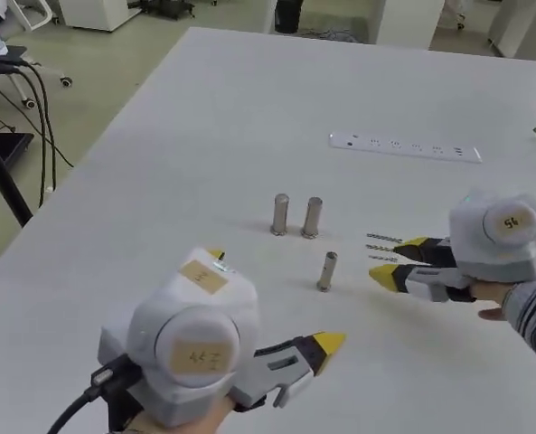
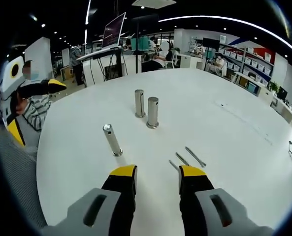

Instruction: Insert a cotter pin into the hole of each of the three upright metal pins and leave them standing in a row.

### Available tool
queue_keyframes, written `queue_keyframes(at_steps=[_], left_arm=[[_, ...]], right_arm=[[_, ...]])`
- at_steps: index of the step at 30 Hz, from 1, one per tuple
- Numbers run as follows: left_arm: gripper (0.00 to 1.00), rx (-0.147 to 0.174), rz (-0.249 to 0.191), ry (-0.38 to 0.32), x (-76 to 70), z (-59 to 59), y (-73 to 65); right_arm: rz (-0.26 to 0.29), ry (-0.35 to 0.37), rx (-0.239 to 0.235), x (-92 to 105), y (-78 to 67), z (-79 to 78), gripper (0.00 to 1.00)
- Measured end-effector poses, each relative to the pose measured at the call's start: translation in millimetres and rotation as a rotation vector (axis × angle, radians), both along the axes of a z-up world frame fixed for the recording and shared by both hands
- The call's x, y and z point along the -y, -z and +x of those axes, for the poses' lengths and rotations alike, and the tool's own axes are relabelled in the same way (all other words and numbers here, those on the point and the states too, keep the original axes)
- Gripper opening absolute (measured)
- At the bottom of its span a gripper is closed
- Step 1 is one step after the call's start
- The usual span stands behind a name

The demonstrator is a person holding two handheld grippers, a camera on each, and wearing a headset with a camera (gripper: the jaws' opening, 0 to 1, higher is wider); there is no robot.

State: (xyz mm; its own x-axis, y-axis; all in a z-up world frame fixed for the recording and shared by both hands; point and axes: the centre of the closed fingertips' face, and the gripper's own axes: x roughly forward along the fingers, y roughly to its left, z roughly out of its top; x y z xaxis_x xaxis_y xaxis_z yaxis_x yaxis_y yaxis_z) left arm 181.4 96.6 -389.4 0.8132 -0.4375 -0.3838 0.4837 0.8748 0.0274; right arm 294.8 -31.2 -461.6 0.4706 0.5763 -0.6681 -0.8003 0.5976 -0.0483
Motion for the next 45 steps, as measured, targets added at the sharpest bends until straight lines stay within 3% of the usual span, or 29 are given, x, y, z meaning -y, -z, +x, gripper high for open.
queue_keyframes(at_steps=[4, 11, 17, 24, 30, 34, 40, 45], left_arm=[[0.88, 0.001, -0.002, -0.001, -1.0, 0.1, -0.6], [0.87, -0.003, -0.004, 0.007, -0.5, -0.3, -0.1], [0.86, -0.004, -0.010, 0.007, -0.8, -0.1, -0.5], [0.84, -0.011, -0.009, 0.017, 0.3, 0.1, 0.1], [0.83, -0.019, -0.009, 0.027, 2.5, -0.3, 1.4], [0.82, -0.025, -0.006, 0.033, 3.6, -0.4, 2.8], [0.81, -0.025, -0.005, 0.034, 4.1, 0.1, 3.1], [0.81, -0.024, -0.004, 0.038, 5.5, 0.2, 3.4]], right_arm=[[-0.038, -0.021, -0.015, 2.7, 1.3, 6.4, 0.27], [-0.079, -0.062, -0.093, 2.8, 7.4, 12.4, 0.23], [-0.161, -0.096, -0.155, 9.6, 18.5, 16.5, 0.20], [-0.211, -0.133, -0.176, 12.4, 26.4, 20.7, 0.15], [-0.227, -0.146, -0.183, 14.0, 26.6, 24.8, 0.10], [-0.289, -0.208, -0.183, 17.4, 27.3, 23.6, 0.05], [-0.366, -0.283, -0.150, 17.4, 28.3, 25.4, 0.00], [-0.390, -0.320, -0.122, 17.5, 28.4, 25.6, 0.00]])
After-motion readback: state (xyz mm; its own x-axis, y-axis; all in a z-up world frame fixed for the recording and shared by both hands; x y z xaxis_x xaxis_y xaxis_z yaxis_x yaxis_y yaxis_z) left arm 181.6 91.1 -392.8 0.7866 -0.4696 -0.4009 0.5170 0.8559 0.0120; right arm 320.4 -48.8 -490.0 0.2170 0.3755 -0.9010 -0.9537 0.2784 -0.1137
